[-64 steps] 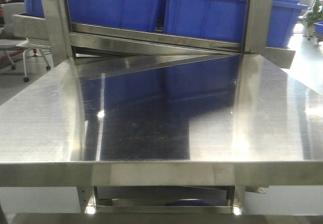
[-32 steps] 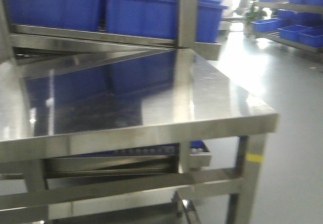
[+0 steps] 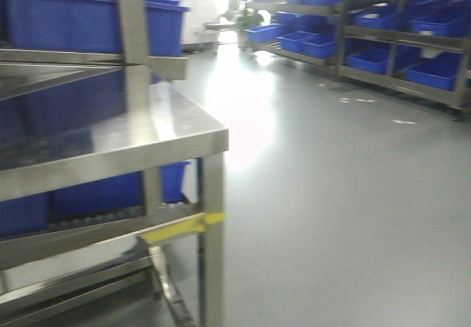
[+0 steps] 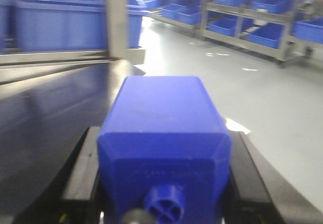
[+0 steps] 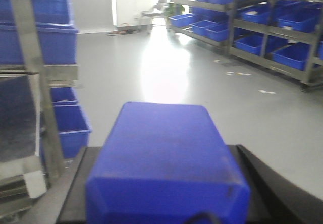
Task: Pick and sort blue part to right shelf
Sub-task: 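Drive the base away from the table along the aisle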
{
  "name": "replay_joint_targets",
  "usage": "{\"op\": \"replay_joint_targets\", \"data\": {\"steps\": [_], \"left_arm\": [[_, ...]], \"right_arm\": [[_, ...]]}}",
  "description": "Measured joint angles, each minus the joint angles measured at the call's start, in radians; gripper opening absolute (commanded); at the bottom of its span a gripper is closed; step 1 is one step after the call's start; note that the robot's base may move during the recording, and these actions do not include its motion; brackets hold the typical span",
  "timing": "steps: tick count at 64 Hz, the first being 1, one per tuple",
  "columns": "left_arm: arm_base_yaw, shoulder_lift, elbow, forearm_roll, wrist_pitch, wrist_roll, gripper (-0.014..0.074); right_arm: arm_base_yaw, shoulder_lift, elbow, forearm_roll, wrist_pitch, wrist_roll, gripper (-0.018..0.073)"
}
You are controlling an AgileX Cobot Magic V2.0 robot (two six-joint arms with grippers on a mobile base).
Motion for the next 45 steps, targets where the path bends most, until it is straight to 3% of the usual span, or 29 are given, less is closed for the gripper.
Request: {"op": "replay_joint_targets", "data": {"steps": [45], "left_arm": [[0.000,0.000,0.000,0.000,0.000,0.000,0.0353]], "right_arm": [[0.000,0.000,0.000,0.000,0.000,0.000,0.0432]]}}
